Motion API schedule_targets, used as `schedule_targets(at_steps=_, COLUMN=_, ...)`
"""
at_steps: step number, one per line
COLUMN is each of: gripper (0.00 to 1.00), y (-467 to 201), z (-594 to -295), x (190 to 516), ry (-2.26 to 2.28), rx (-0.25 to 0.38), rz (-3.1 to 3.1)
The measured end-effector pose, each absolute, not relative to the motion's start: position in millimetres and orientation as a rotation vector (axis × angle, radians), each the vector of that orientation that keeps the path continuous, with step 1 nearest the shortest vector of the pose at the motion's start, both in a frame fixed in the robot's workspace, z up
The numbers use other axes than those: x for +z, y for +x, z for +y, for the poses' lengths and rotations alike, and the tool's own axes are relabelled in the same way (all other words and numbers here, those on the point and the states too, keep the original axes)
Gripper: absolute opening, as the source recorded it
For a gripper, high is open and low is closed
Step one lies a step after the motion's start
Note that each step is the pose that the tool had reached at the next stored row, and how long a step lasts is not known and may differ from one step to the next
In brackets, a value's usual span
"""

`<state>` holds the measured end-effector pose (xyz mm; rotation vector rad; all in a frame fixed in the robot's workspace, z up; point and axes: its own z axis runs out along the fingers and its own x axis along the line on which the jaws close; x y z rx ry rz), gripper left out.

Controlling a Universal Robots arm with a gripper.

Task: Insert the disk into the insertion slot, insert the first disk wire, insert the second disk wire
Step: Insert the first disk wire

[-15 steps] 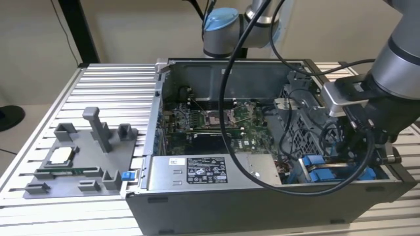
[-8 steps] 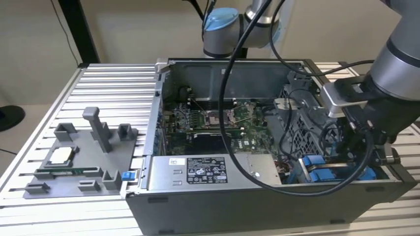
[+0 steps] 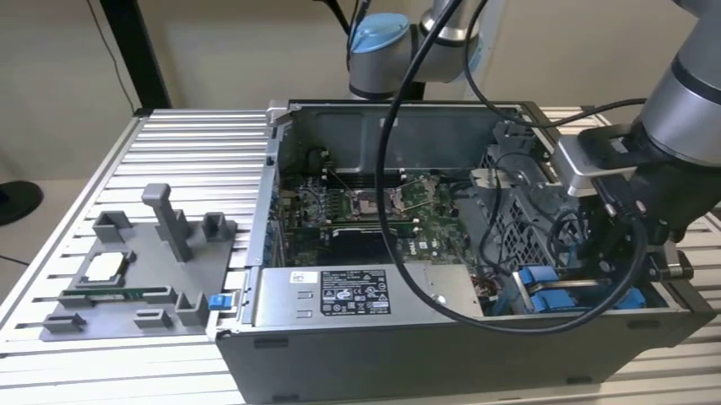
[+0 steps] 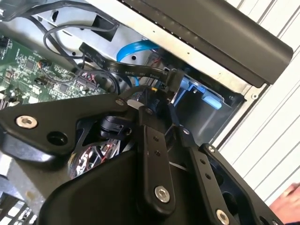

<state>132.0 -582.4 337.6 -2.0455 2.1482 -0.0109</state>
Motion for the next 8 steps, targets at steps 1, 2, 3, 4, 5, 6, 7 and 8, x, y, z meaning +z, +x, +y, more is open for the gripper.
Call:
schedule_targets(at_steps=1, gripper=1.0, y=132, z=-582, x=340, ry=-2.046, rx=-0.01, rz=2.149)
schedule_targets(at_steps=2, gripper=1.0, y=132, z=-582, x=343, ry=-2.046, rx=-0.009, rz=2.149)
schedule_targets(at_steps=3, gripper=1.0, y=132, z=-582, x=346, ry=-2.046, rx=-0.009, rz=2.149)
schedule_targets(at_steps=4, gripper=1.0, y=132, z=-582, x=349, ry=-2.047, rx=-0.008, rz=2.15)
schedule_targets(at_steps=5, gripper=1.0, y=132, z=-582, x=353, ry=-2.047, rx=-0.008, rz=2.15)
schedule_targets(at_steps=6, gripper=1.0, y=132, z=-582, x=357, ry=-2.047, rx=-0.007, rz=2.15)
schedule_targets(at_steps=7, gripper=1.0, y=132, z=-582, x=359, ry=-2.047, rx=-0.007, rz=2.15)
schedule_targets(at_steps=8, gripper=1.0, y=132, z=-582, x=359, ry=-2.047, rx=-0.007, rz=2.15)
